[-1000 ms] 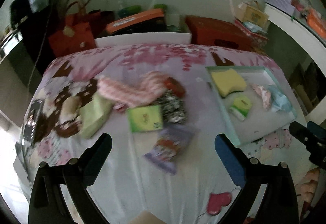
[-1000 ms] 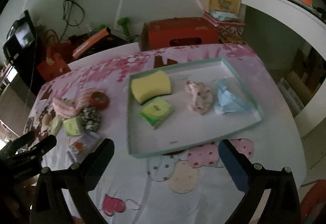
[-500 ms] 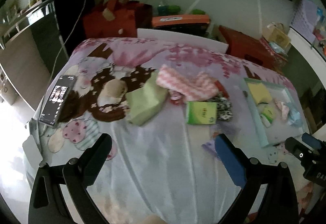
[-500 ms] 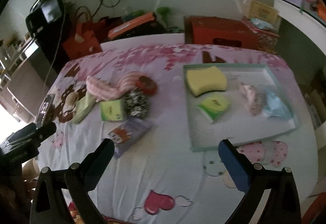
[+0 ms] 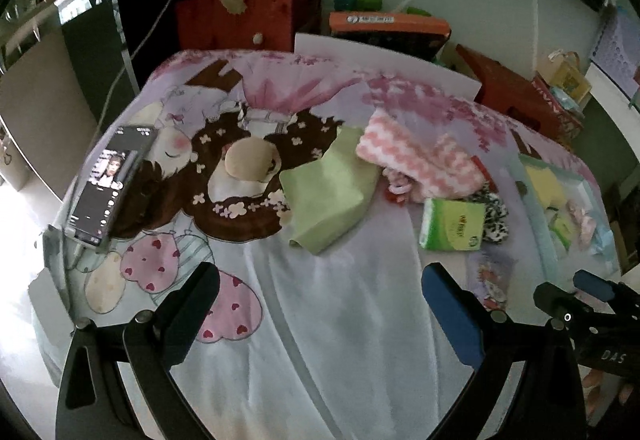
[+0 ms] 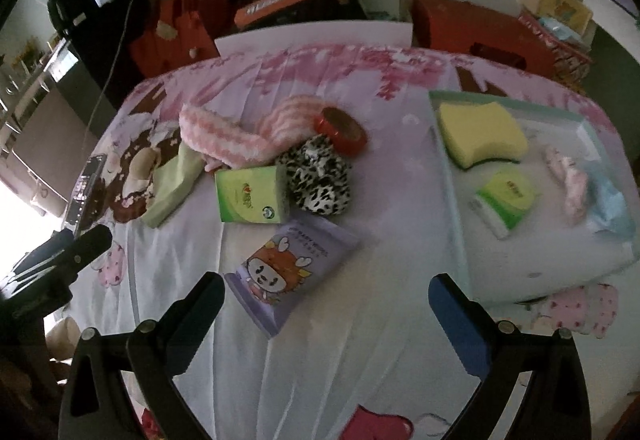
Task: Organize soft objects
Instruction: 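Withdraw both tools from the tray back toward the pile, then grasp the purple baby-wipes pack with the right tool while the left tool grasps the pale green cloth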
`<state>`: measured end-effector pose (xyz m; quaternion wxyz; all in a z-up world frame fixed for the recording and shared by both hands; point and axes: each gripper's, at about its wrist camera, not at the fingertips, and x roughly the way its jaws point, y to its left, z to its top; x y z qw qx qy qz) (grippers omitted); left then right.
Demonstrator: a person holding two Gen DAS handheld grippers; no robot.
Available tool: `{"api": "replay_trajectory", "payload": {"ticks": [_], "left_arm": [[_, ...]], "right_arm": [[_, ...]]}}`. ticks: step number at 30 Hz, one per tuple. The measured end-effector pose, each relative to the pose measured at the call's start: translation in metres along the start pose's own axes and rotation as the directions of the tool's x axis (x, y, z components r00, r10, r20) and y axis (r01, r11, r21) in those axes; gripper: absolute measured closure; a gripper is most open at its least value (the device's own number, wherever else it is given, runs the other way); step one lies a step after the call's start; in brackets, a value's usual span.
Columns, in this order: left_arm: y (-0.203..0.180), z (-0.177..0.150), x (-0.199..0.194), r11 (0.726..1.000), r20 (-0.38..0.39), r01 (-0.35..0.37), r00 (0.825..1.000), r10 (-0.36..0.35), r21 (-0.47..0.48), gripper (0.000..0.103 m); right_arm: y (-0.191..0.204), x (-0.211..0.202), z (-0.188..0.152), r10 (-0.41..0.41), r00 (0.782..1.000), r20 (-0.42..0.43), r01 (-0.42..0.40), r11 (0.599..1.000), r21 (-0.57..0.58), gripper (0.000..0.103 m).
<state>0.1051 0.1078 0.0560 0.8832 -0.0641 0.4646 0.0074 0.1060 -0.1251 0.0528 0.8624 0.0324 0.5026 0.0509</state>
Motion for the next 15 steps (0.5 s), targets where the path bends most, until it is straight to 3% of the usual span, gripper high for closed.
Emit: {"api": "replay_trajectory", "payload": {"ticks": [11, 15], "left_arm": [[0.013, 0.011, 0.052, 1.000, -0.043, 0.013, 0.999, -0.012, 0.023, 0.002], [0.004, 0.021, 0.069, 0.997, -0.053, -0.029, 0.998, 0.033, 0.072, 0.002]], "right_arm": [[0.018, 0.055, 0.012, 0.007, 0.997, -0.073, -0.008, 1.000, -0.009, 0.000], [0.021, 0.069, 0.015, -0.008, 0.996, -0.093, 0.007, 1.000, -0.010, 0.000]]}}
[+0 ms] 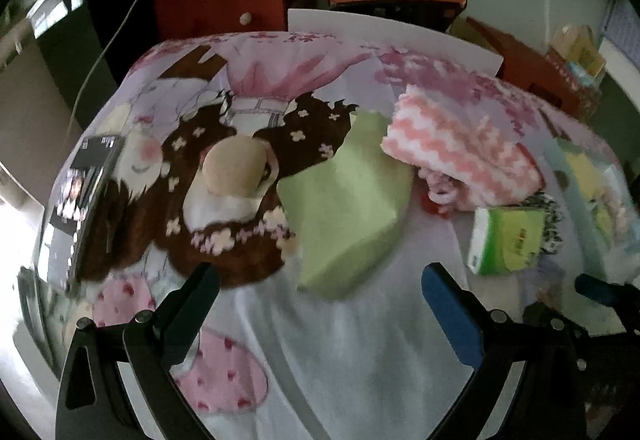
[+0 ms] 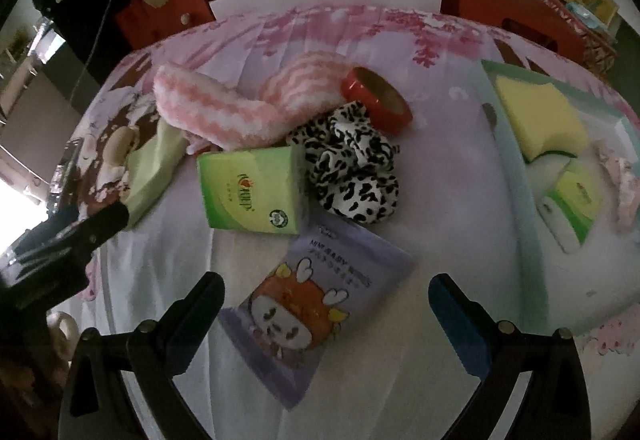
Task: Organize soft objects
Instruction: 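Grasp the purple baby-wipes pack with the right tool while the left tool grasps the pale green cloth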
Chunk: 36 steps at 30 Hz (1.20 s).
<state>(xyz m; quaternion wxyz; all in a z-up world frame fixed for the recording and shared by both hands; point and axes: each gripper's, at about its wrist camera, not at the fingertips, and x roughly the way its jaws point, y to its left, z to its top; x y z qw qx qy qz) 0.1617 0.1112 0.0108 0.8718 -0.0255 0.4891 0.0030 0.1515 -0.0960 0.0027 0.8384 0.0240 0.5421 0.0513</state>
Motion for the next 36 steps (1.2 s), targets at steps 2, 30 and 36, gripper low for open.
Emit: {"api": "replay_trajectory", "payload": {"ticks": [2, 30, 36], "left_arm": [[-0.007, 0.006, 0.009, 1.000, -0.013, -0.022, 1.000, 0.023, 0.020, 0.002], [-0.031, 0.028, 0.048, 0.999, -0.054, -0.002, 0.999, 0.005, 0.052, 0.055], [-0.026, 0.027, 0.046, 1.000, -0.055, 0.003, 0.998, -0.001, 0.031, 0.081]], "right_arm": [[0.002, 0.007, 0.002, -0.004, 1.000, -0.009, 0.004, 1.000, -0.002, 0.000], [-0.036, 0.010, -0.003, -0.058, 0.998, -0.024, 0.059, 0.997, 0.046, 0.032], [-0.047, 0.004, -0.008, -0.055, 0.998, -0.035, 0.058, 0.996, 0.071, 0.047]]}}
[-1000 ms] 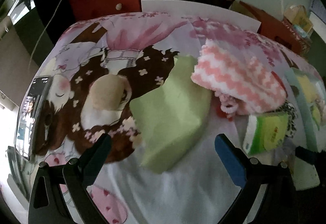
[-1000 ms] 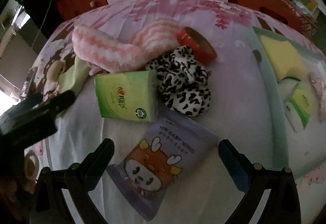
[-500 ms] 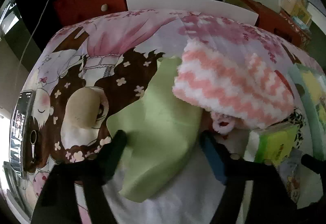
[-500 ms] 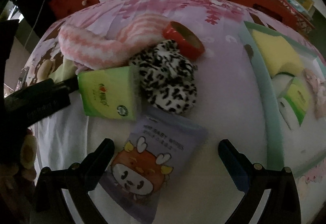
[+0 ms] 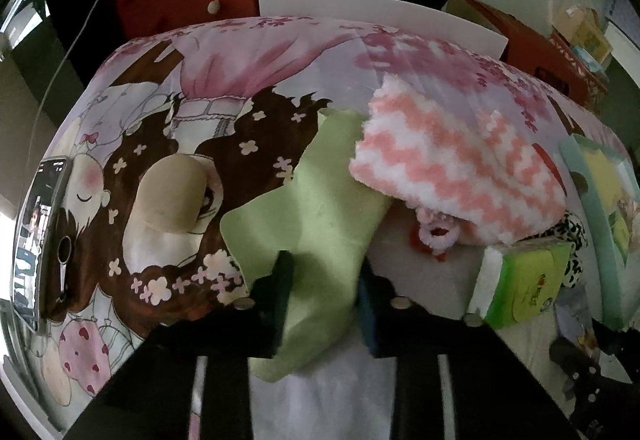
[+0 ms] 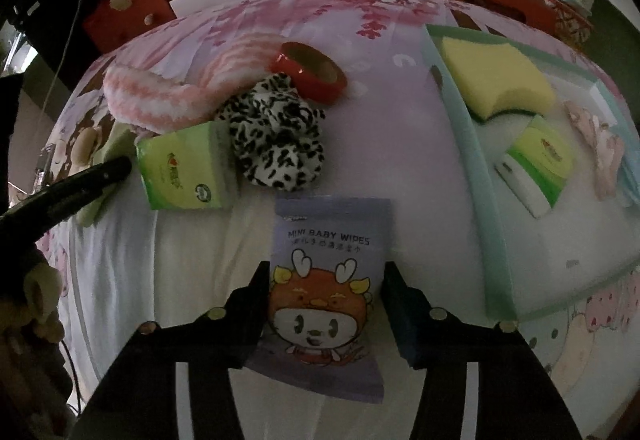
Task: Organize soft objects
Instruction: 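Grasp the purple baby-wipes pack with the right tool while the left tool grasps the pale green cloth, then carry the wipes pack and green cloth over the white tray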
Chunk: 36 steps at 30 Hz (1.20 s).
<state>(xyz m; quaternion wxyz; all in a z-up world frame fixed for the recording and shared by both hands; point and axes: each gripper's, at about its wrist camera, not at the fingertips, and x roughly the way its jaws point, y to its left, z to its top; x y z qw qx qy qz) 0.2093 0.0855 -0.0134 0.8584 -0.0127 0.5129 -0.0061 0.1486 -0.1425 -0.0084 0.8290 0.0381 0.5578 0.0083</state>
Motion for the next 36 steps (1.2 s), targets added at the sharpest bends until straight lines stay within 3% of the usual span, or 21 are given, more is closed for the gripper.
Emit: {"api": "replay_trajectory", "payload": {"ticks": [2, 8, 22, 36], "left_arm": [[0.002, -0.001, -0.001, 1.000, 0.005, 0.001, 1.000, -0.001, -0.014, 0.093], [0.007, -0.008, -0.011, 0.999, 0.004, 0.008, 1.000, -0.007, -0.044, 0.098], [0.008, -0.026, -0.079, 0.997, 0.096, 0.014, 0.995, -0.006, -0.080, 0.099], [-0.037, -0.017, -0.177, 1.000, 0.285, 0.024, 0.958, -0.017, -0.020, 0.099]], "right_arm": [[-0.005, 0.000, -0.002, 0.001, 1.000, -0.003, -0.001, 1.000, 0.001, 0.048], [-0.012, -0.006, -0.009, 0.020, 1.000, -0.011, -0.020, 1.000, 0.018, 0.052], [-0.002, -0.062, -0.038, 0.091, 0.994, 0.060, -0.093, 0.995, 0.022, 0.055], [-0.036, -0.108, -0.033, 0.109, 0.979, 0.170, -0.122, 0.990, 0.067, 0.055]]}}
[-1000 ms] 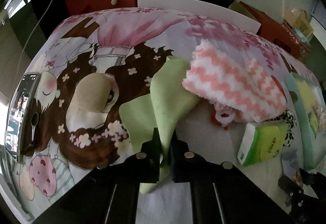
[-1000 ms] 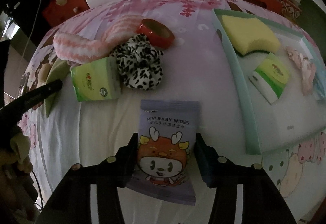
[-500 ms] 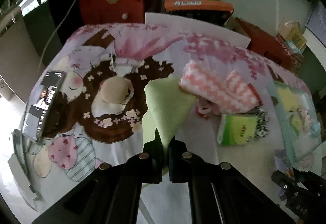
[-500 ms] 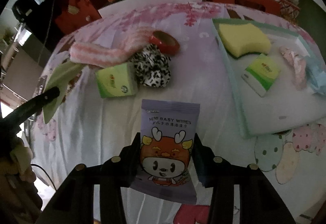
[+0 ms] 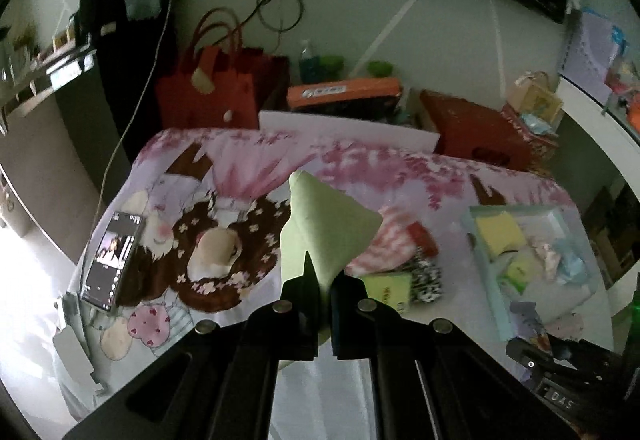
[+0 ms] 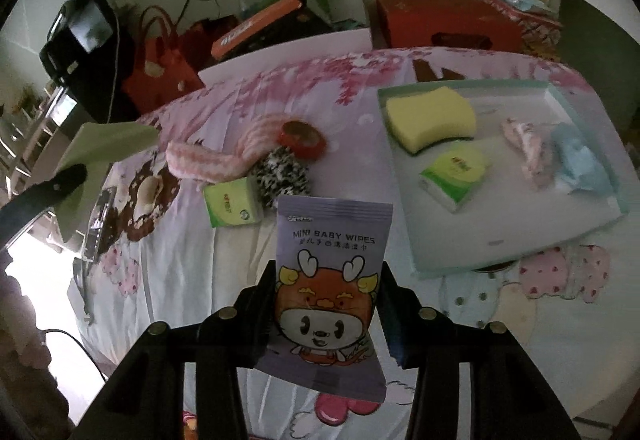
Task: Organize soft objects
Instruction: 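Carry the wipes pack and green cloth over the white tray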
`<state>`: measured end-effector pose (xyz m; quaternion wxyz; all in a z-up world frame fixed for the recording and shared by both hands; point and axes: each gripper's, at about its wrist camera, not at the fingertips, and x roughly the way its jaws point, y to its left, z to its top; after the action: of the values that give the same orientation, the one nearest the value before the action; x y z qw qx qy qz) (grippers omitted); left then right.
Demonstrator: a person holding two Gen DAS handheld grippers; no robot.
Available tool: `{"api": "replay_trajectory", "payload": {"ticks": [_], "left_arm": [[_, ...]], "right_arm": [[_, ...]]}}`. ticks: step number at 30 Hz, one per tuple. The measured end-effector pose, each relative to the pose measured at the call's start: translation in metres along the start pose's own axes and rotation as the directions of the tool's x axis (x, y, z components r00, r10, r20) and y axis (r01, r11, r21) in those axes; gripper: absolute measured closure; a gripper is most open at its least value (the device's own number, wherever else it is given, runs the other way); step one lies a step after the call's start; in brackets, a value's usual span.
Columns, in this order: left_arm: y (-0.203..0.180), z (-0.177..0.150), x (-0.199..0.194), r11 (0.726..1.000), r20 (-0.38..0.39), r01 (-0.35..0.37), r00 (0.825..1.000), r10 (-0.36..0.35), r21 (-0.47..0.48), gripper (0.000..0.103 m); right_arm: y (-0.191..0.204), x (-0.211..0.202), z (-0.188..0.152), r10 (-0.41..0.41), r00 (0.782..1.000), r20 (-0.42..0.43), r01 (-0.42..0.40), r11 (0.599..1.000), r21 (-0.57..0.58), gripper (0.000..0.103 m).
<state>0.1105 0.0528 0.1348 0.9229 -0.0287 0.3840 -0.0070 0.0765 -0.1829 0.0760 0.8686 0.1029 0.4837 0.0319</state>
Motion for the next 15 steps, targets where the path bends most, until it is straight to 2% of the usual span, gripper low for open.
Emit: {"api": "replay_trajectory", "payload": {"ticks": [8, 15], "left_arm": [[-0.053, 0.002, -0.013, 0.997, 0.010, 0.032, 0.999, -0.033, 0.074, 0.099], [-0.108, -0.003, -0.006, 0.987, -0.019, 0.073, 0.997, -0.071, 0.146, 0.099]], "right_arm": [[-0.041, -0.018, 0.002, -0.009, 0.999, 0.042, 0.006, 0.998, 0.056, 0.054], [-0.085, -0.024, 0.006, -0.038, 0.998, 0.059, 0.030, 0.991, 0.130, 0.054]]}}
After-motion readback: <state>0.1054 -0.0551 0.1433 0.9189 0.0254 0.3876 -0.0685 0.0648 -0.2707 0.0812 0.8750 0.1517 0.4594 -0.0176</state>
